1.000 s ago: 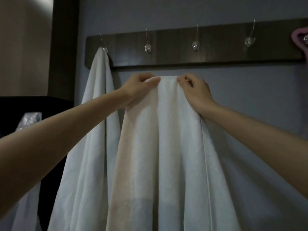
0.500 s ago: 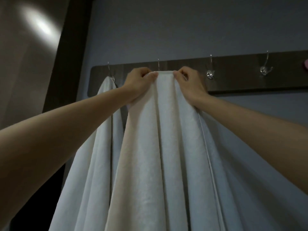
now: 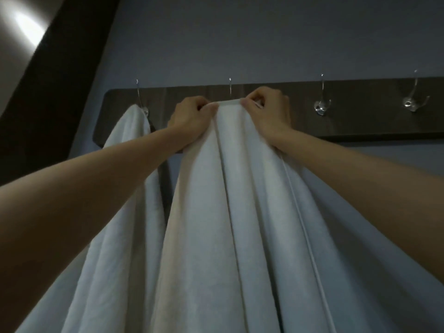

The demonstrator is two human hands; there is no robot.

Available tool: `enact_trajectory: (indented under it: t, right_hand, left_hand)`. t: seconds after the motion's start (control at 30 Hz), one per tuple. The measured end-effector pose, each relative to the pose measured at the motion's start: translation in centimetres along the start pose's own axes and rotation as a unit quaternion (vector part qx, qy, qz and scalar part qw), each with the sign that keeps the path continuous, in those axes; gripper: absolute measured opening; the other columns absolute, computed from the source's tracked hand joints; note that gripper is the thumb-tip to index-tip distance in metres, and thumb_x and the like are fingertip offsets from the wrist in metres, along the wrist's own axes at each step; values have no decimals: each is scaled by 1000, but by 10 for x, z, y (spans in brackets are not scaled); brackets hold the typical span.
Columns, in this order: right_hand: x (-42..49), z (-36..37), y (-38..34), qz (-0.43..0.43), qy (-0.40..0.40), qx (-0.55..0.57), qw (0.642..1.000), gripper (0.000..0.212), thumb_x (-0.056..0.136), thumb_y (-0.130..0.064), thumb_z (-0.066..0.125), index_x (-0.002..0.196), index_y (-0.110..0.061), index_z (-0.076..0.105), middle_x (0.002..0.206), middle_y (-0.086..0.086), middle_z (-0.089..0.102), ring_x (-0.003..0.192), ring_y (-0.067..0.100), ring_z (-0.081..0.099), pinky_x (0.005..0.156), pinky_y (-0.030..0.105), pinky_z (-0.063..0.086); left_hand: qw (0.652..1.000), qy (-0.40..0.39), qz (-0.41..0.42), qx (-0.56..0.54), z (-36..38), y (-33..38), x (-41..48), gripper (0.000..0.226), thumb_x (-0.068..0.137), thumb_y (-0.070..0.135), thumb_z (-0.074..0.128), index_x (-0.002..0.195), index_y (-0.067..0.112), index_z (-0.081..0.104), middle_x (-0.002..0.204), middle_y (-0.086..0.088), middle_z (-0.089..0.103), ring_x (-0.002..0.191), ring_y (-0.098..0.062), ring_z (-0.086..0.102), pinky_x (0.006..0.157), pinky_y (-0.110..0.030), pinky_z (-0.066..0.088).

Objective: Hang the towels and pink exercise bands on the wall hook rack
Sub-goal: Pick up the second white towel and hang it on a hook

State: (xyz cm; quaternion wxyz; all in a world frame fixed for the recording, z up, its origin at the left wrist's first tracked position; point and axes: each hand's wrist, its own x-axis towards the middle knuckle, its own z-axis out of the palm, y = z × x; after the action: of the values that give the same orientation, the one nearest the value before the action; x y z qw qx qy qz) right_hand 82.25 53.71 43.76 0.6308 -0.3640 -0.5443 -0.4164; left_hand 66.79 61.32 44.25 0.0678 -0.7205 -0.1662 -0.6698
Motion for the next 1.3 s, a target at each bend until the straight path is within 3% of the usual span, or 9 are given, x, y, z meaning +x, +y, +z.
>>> enact_trajectory:
  t: [0.3, 0.6, 0.73, 0.9, 0.97, 1.07, 1.13, 1.2, 1.3]
  right_hand:
    - [31, 28, 25, -28, 51, -30, 998, 18, 86, -39, 60, 90, -23, 64, 87, -9, 61, 80, 9, 56, 60, 22, 37]
    - [17, 38, 34, -63, 55, -74, 994, 18, 89, -34, 58, 87, -17, 59, 93, 0, 59, 78, 9, 52, 60, 15, 34]
    - [0, 35, 30, -35, 40, -18, 998, 14, 91, -26, 55, 91, -13, 60, 99, 2, 57, 82, 8, 52, 64, 10, 36]
    - [-26, 27, 24, -7, -16, 15, 1000, 15, 94, -22, 51, 99, -12, 62, 102, 2, 58, 88, 10, 55, 78, 17, 45]
    - [-36, 19, 16, 14, -43, 48, 998, 19, 95, -23, 50, 107, -15, 63, 104, -1, 61, 89, 6, 56, 81, 17, 48]
    - [-52, 6, 3, 48, -75, 111, 990, 24, 99, -22, 43, 114, -20, 61, 95, -11, 61, 82, -4, 57, 73, 9, 50]
    - [-65, -1, -5, 70, -103, 145, 982, 26, 99, -24, 41, 118, -24, 59, 91, -17, 58, 82, -6, 57, 74, 10, 52]
    - [-79, -5, -11, 81, -136, 148, 976, 34, 100, -25, 40, 132, -21, 49, 102, -19, 56, 91, -8, 55, 76, 6, 48]
    - [-99, -9, -13, 110, -160, 125, 973, 43, 100, -27, 37, 143, -20, 35, 134, -2, 50, 120, 6, 46, 94, 13, 38]
  left_hand:
    - [985, 167, 31, 29, 27, -14, 26, 24, 85, 43, 54, 98, 30, 69, 101, 4, 71, 96, -20, 63, 78, -31, 45]
    - [973, 205, 97, 34, 39, -30, 8, 18, 89, 38, 56, 97, 27, 68, 98, 9, 62, 85, -6, 52, 72, -24, 38]
    - [980, 174, 90, 18, 38, -32, -9, 17, 89, 36, 57, 97, 24, 66, 95, 9, 58, 84, -5, 52, 72, -20, 38]
    - [991, 92, 53, -86, 34, -27, -31, 15, 91, 28, 56, 100, 20, 66, 101, 1, 64, 89, -10, 59, 81, -25, 50]
    - [988, 35, 14, -149, 31, -19, -43, 19, 95, 24, 51, 105, 15, 64, 98, -1, 64, 85, -8, 60, 79, -21, 49]
    - [962, -61, -78, -254, 25, -2, -61, 40, 100, 39, 35, 121, 12, 56, 104, -5, 63, 92, -14, 61, 85, -29, 51]
    - [955, -108, -57, -272, 22, 4, -77, 48, 99, 45, 33, 136, 16, 42, 113, 4, 58, 98, -6, 59, 85, -18, 50]
    - [960, -123, -16, -250, 21, 7, -93, 52, 97, 43, 39, 143, 23, 28, 120, 11, 49, 101, 2, 54, 79, -12, 46]
    - [967, -115, -18, -226, 26, 4, -118, 65, 95, 42, 44, 149, 29, 10, 147, 1, 32, 126, -12, 43, 103, -33, 39]
